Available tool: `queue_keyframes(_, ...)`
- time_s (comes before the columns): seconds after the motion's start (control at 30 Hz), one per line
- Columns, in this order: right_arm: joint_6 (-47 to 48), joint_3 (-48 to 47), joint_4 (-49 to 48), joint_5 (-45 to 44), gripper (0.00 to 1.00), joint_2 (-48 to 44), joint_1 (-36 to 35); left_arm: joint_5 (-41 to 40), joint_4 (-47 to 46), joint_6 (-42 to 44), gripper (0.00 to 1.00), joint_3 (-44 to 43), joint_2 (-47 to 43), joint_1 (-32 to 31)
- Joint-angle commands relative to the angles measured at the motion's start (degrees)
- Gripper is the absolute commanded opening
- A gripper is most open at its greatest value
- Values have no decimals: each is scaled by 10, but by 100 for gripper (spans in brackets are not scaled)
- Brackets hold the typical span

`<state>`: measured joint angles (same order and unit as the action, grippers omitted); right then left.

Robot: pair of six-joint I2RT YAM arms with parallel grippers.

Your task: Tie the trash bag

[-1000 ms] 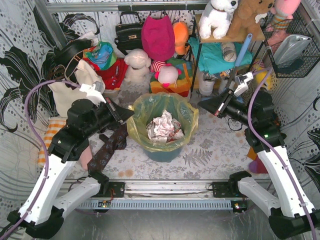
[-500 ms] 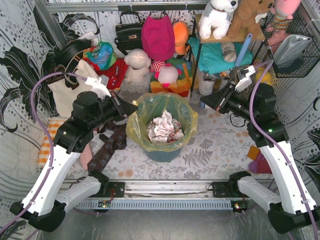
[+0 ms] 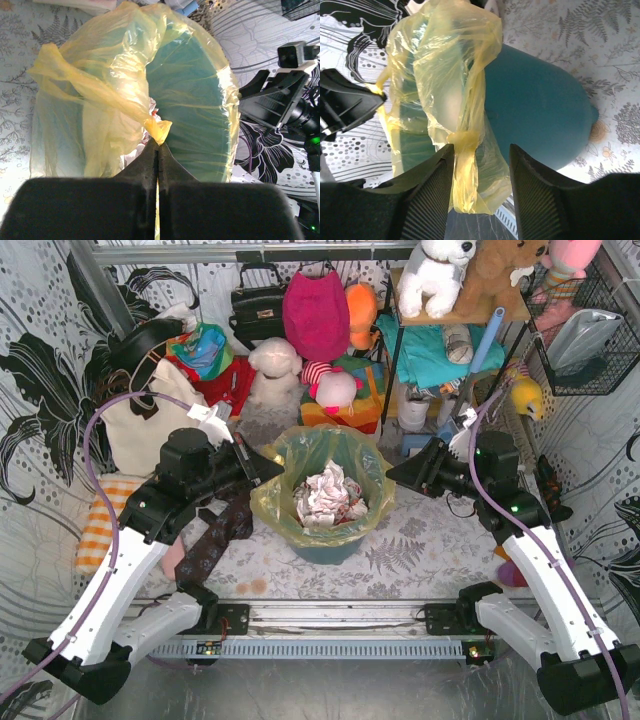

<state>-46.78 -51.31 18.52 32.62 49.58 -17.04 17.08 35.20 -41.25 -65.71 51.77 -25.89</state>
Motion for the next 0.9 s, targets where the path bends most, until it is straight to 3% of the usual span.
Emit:
queue_keyframes(0.0,-32,15,-92,38,44,-13,3,14,-39,-1,0,13,-9,-2)
queue_keyframes(0.3,-43,27,-94,28,7,-32,3,6,-36,-1,0,17,-13,-2)
queue_keyframes(0.4,-39,24,-75,17,0,-40,3,7,-37,-1,0,19,-11,-2)
queue_keyframes(0.63,-47,15,-65,-2,0,-70,3,6,-35,-1,0,17,-7,-1)
queue_keyframes(0.87,-78,-9,-129,22,0,-63,3,3,-24,2,0,2,-7,-2)
